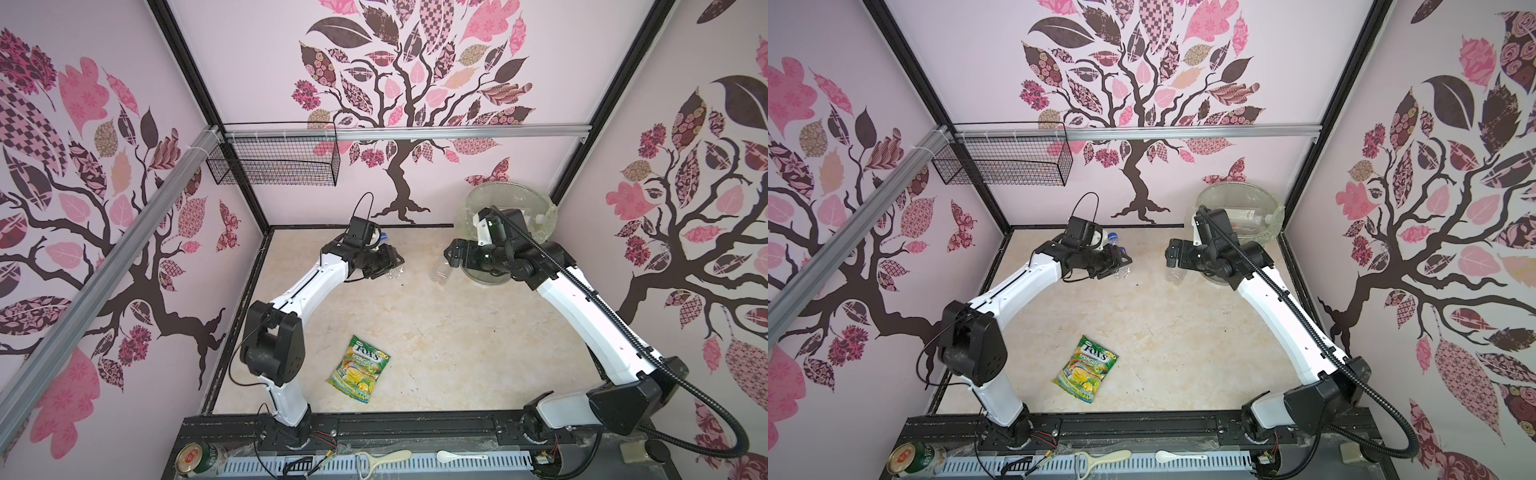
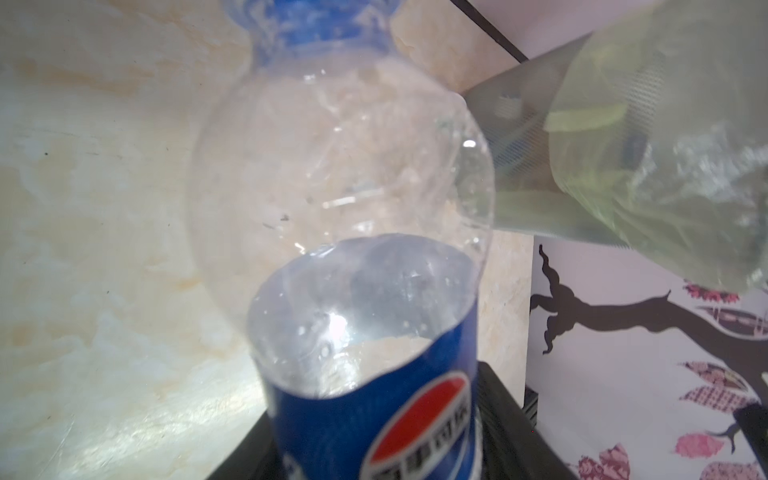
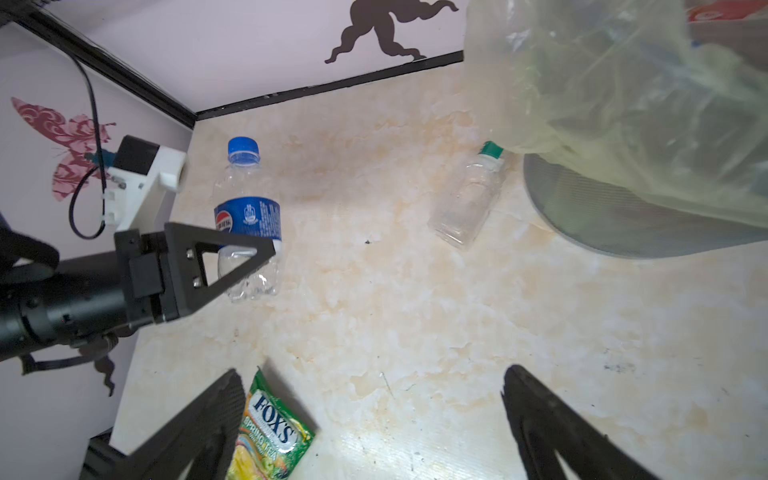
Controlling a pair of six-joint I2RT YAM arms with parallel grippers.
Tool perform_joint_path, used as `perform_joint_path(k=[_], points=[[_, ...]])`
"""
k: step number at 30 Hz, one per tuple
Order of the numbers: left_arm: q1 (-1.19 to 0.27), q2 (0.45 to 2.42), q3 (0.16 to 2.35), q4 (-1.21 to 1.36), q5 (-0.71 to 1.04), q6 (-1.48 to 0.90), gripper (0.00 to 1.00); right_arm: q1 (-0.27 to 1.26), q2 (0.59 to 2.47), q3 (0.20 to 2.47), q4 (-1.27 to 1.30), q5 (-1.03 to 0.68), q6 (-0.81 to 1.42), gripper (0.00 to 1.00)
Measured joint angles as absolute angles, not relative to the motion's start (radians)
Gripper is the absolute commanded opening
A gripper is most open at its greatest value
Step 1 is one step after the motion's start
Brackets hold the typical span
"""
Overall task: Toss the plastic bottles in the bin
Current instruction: 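Lift the Pepsi bottle with the left gripper while the right reaches to it, then grasp the Pepsi bottle's cap with the right gripper, open the left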
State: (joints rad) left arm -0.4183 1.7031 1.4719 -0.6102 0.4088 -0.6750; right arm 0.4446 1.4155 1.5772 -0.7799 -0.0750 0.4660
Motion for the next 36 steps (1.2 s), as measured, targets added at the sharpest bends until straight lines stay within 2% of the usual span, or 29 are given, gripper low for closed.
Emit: perform_joint_path(k=[6, 12, 16, 22, 28, 36], points=[[-0.443, 1.515, 1.312, -0.69, 0.39, -0.533, 0.5, 0.443, 1.512, 1.686, -0.757, -0.183, 0.514, 1.0], [-0.561, 1.388, 1.277, -0.763, 0.315, -0.43, 0.49, 0.443, 1.673, 1.769, -0.694, -0.328, 0.589, 1.0], [-0.585, 1.306, 1.245, -0.785, 0.284, -0.393, 0.5, 0.445, 1.719, 1.755, -0.655, -0.406, 0.644, 0.98], [-0.602, 1.303, 1.243, -0.795, 0.251, -0.367, 0.5, 0.489, 1.725, 1.745, -0.588, -0.479, 0.681, 0.92], [-0.618, 1.32, 1.243, -0.796, 0.235, -0.357, 0.49, 0.558, 1.727, 1.699, -0.533, -0.516, 0.706, 0.82], [-0.618, 1.322, 1.243, -0.792, 0.225, -0.36, 0.49, 0.554, 1.744, 1.672, -0.518, -0.54, 0.722, 0.72]])
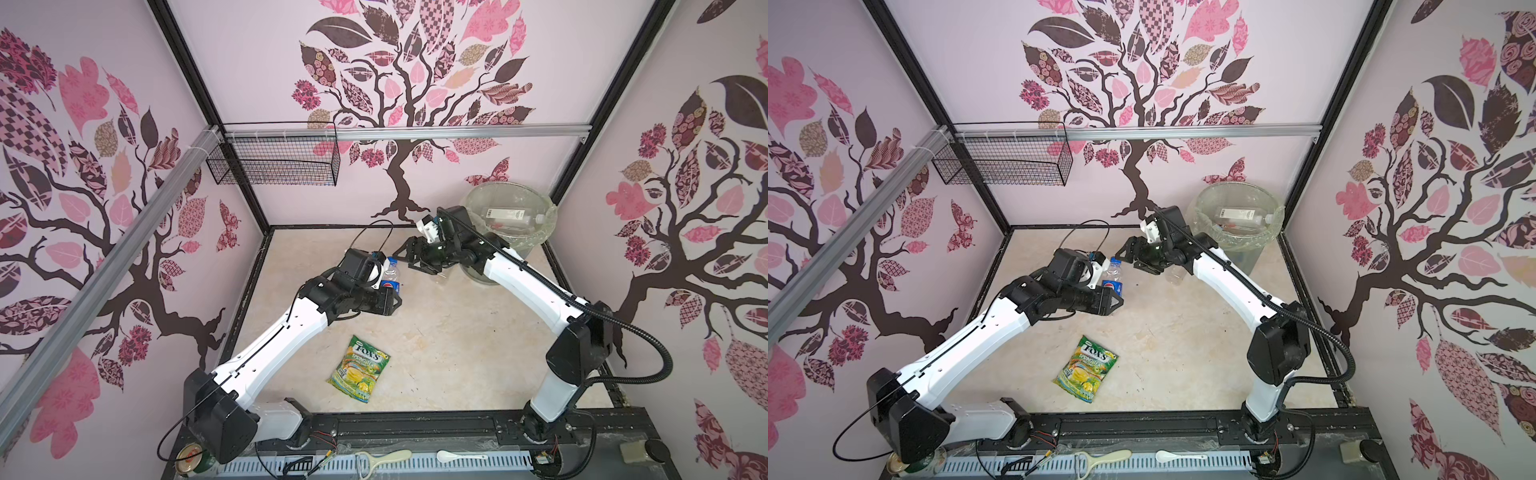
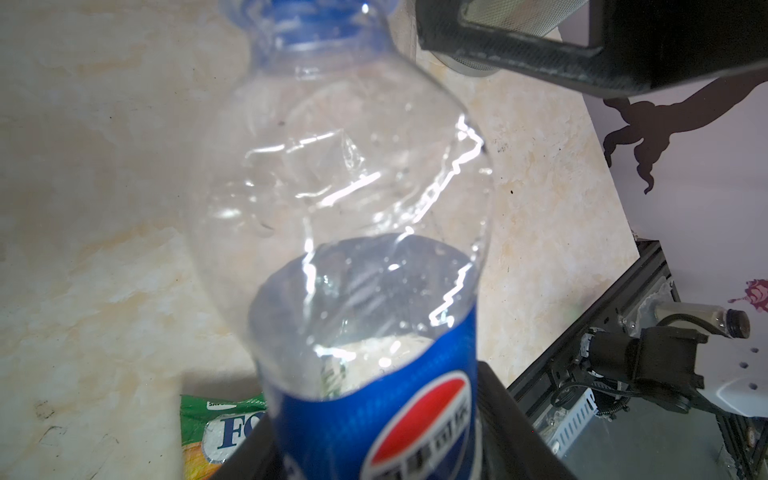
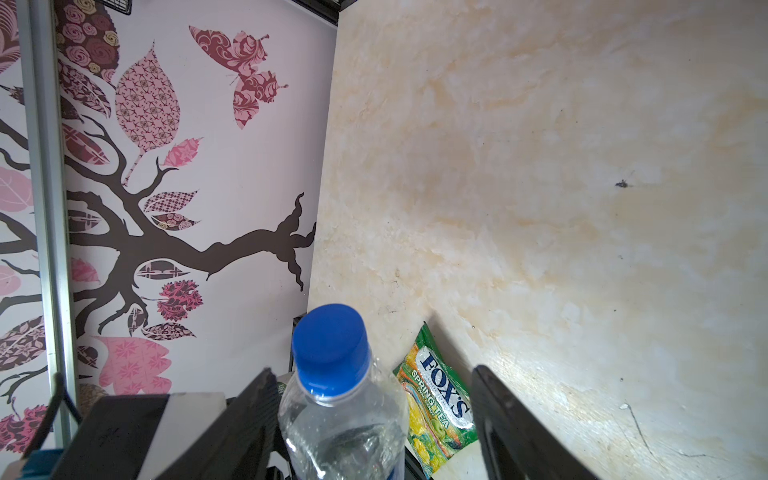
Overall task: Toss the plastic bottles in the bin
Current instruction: 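Grasp the Pepsi bottle's cap with the right gripper, open the left, then carry the Pepsi bottle over the bin with the right gripper and release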
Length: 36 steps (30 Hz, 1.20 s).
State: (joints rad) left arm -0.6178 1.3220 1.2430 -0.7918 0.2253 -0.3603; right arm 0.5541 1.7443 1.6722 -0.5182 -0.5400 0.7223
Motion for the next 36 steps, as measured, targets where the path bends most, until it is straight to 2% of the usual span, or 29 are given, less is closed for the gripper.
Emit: perform_joint_path(k=[13, 19, 23, 26, 30, 32, 36], points=[[-0.618, 1.343, 1.243, -0.791, 0.214, -0.377, 0.49, 0.57, 1.798, 1.675, -0.48, -0.575, 0.749, 0.55], [-0.618, 1.346, 1.243, -0.786, 0.215, -0.376, 0.5, 0.582, 1.81, 1.675, -0.457, -0.591, 0.766, 0.53], [-0.618, 1.348, 1.243, -0.786, 0.217, -0.376, 0.5, 0.585, 1.815, 1.675, -0.448, -0.6, 0.777, 0.46], [-0.619, 1.354, 1.244, -0.784, 0.22, -0.377, 0.5, 0.588, 1.815, 1.675, -0.443, -0.601, 0.783, 0.37], [-0.619, 1.357, 1.245, -0.778, 0.221, -0.382, 0.54, 0.587, 1.815, 1.675, -0.439, -0.598, 0.784, 0.23], [-0.619, 1.357, 1.245, -0.778, 0.221, -0.386, 0.56, 0.588, 1.816, 1.675, -0.439, -0.596, 0.784, 0.21], [-0.617, 1.358, 1.245, -0.775, 0.213, -0.402, 0.68, 0.586, 1.832, 1.694, -0.447, -0.596, 0.782, 0.18]])
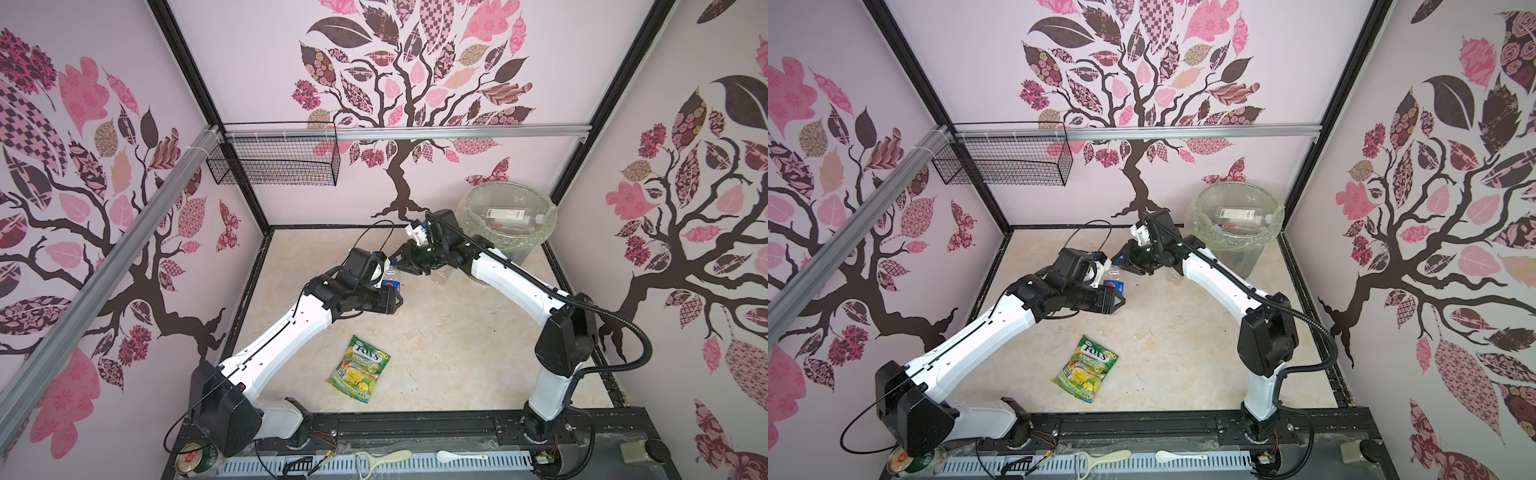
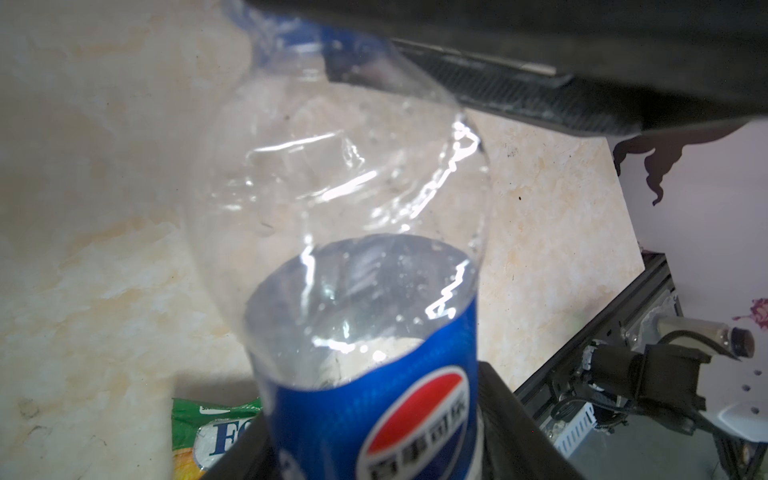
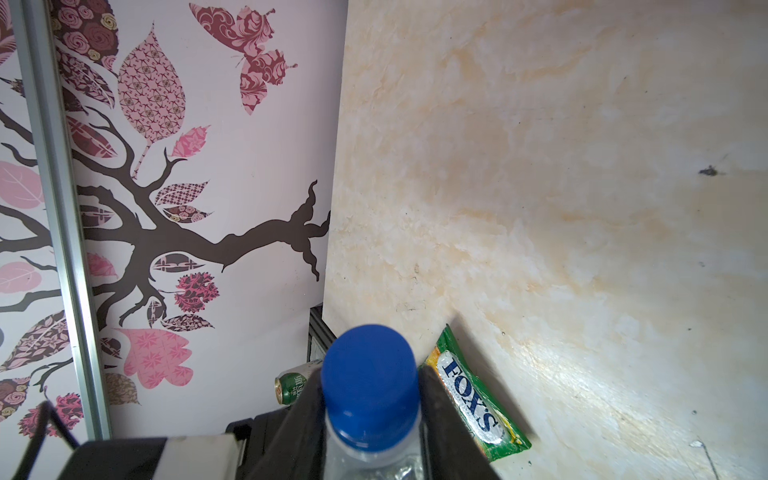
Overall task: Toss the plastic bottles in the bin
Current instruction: 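Carry the Pepsi bottle over the bin with the right gripper and release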
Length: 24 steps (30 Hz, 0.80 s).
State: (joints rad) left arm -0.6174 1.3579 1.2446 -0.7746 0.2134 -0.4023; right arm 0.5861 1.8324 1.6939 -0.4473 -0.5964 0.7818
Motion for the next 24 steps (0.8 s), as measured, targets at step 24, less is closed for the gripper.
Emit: perform_joint_path(k=[24], points=[[-0.622, 1.517, 1.758, -0.646, 0.16, -0.652, 0.98, 0.127, 2.009, 2.63, -0.834, -0.228, 0.5, 0.19]])
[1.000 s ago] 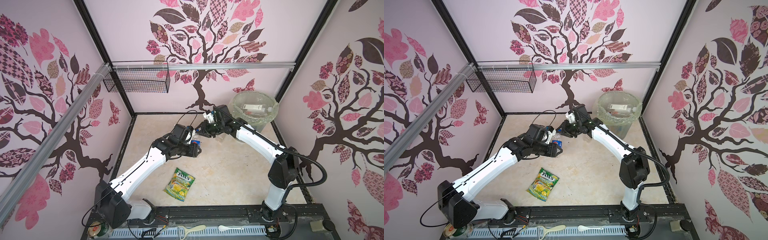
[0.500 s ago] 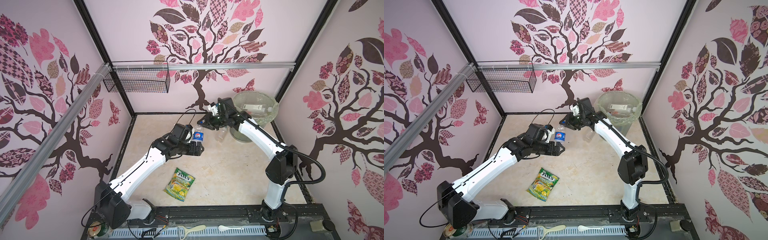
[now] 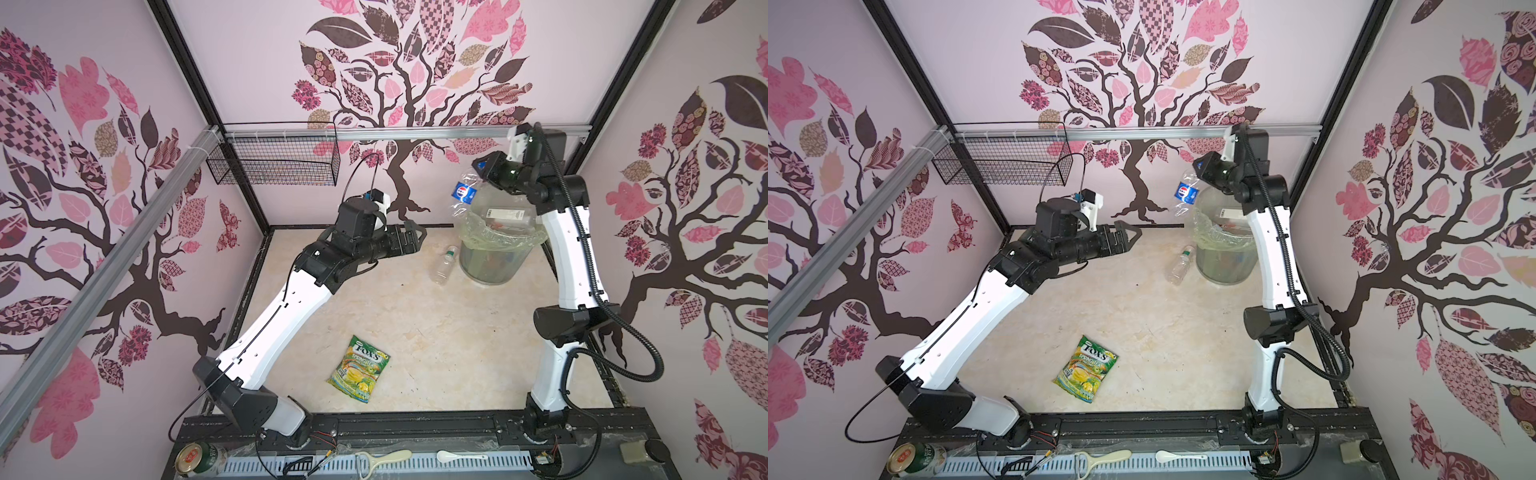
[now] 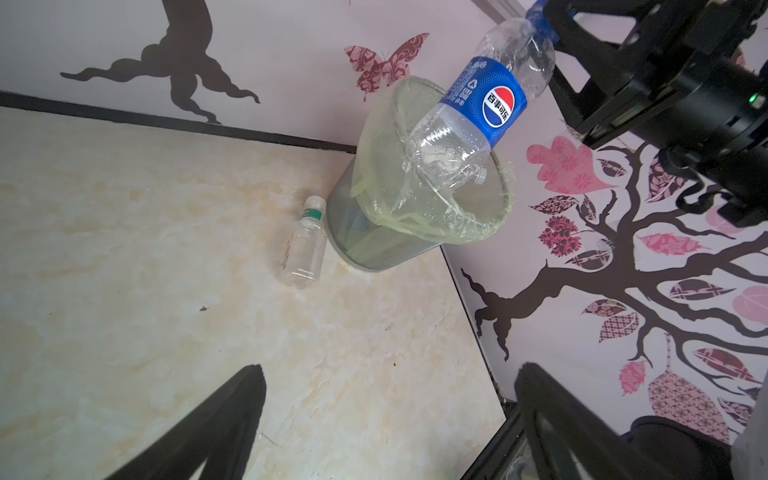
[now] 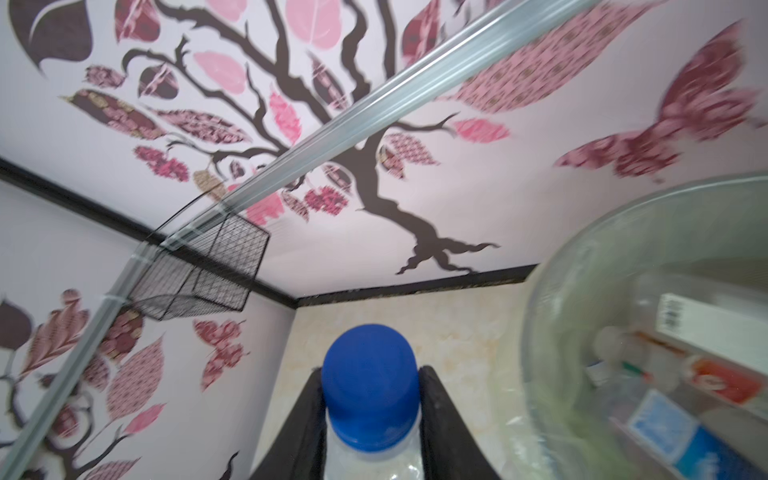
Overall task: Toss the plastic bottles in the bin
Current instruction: 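Carry the Pepsi bottle over the bin with the right gripper and release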
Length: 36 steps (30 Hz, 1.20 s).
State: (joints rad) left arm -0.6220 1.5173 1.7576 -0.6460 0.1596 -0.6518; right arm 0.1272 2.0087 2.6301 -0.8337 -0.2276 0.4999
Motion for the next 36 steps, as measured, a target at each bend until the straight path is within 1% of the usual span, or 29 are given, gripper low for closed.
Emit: perform_joint_path(k=[3, 7, 12, 16, 20, 22, 24, 25, 30, 32, 36], points=[[-0.627, 1.557, 1.776, -0.628, 0.164, -0.677, 0.98, 0.087, 1.968, 2.579, -0.801, -0.073, 0.417, 0.21], [-0.628, 1.568, 1.774, -0.629, 0.173, -0.701, 0.98, 0.08, 1.909, 2.561, -0.742, 0.117, 0.313, 0.22], [-0.628, 1.539, 1.748, -0.619, 0.178, -0.71, 0.98, 0.076, 1.821, 2.568, -0.609, 0.301, 0.208, 0.23], [-0.628, 1.517, 1.723, -0.618, 0.178, -0.71, 0.98, 0.073, 1.751, 2.557, -0.486, 0.386, 0.167, 0.24], [-0.628, 1.506, 1.699, -0.617, 0.178, -0.709, 0.98, 0.072, 1.731, 2.531, -0.45, 0.4, 0.201, 0.27], [-0.628, 1.505, 1.688, -0.617, 0.178, -0.709, 0.98, 0.072, 1.738, 2.482, -0.464, 0.387, 0.241, 0.41], [-0.628, 1.505, 1.679, -0.617, 0.178, -0.709, 0.98, 0.072, 1.752, 2.383, -0.485, 0.348, 0.277, 0.62], [-0.628, 1.504, 1.674, -0.617, 0.178, -0.709, 0.98, 0.072, 1.763, 2.337, -0.498, 0.327, 0.292, 0.69], [-0.628, 1.501, 1.652, -0.616, 0.181, -0.709, 0.98, 0.073, 1.834, 2.193, -0.595, 0.261, 0.341, 0.99], [-0.628, 1.501, 1.644, -0.616, 0.182, -0.71, 0.98, 0.073, 1.835, 2.199, -0.623, 0.252, 0.352, 0.99], [-0.628, 1.501, 1.64, -0.616, 0.183, -0.714, 0.98, 0.072, 1.829, 2.298, -0.627, 0.248, 0.367, 0.99]])
